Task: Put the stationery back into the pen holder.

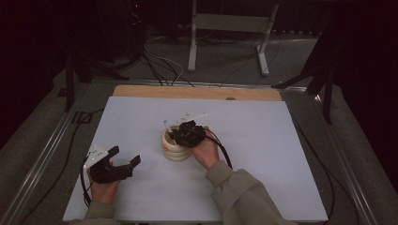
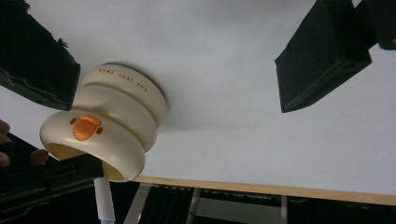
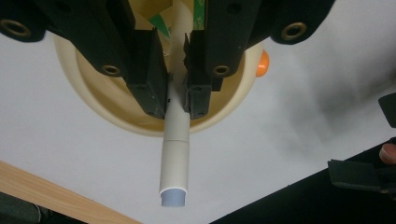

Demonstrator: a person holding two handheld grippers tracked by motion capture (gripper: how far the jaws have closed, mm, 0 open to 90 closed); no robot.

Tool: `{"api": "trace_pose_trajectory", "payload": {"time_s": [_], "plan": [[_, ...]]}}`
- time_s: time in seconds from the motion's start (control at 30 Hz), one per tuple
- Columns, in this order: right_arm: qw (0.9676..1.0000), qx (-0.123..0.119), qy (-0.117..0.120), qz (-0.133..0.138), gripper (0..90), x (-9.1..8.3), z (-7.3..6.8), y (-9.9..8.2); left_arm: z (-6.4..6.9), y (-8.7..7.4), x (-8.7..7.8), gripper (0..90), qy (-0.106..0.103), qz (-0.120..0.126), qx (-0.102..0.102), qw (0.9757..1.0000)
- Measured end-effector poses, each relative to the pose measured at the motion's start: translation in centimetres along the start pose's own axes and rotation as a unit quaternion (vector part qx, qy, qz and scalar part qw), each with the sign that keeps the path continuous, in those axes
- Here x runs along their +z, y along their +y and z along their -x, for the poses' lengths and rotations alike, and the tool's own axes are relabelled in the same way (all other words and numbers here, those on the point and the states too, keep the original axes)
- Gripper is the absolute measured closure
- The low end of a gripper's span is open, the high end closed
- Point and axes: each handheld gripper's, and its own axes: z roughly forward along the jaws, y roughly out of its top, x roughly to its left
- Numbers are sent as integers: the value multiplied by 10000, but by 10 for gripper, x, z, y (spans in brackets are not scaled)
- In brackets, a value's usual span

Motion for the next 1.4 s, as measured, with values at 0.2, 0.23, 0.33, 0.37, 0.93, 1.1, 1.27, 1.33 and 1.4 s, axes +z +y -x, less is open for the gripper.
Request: {"api": "trace_pose_trajectory", "payload": {"time_s": [0.2,0.23,0.33,0.37,0.93,1.1,1.27,1.33,1.4], "plan": [[10000,-27,10,-62,782,0,0,0,0,0,0,2,0,-1,-1,10000],[10000,-33,6,-79,782,0,0,0,0,0,0,2,0,-6,1,10000],[9999,-44,-1,-122,782,0,0,1,0,0,0,1,0,-2,-1,10000],[9999,-46,-1,-131,782,0,0,1,0,0,0,2,-1,-4,0,10000],[9998,-85,41,-147,717,1,-1,0,0,0,0,2,6,2,-4,10000],[9999,-8,129,-56,606,0,0,0,0,0,0,2,8,4,-4,10000],[9996,108,244,28,465,-3,2,0,0,0,0,2,5,-2,-2,10000],[9996,86,252,100,390,-4,2,1,0,0,0,2,7,-7,-1,10000],[9997,88,178,130,326,-6,1,2,0,0,0,2,7,-4,-1,10000]]}}
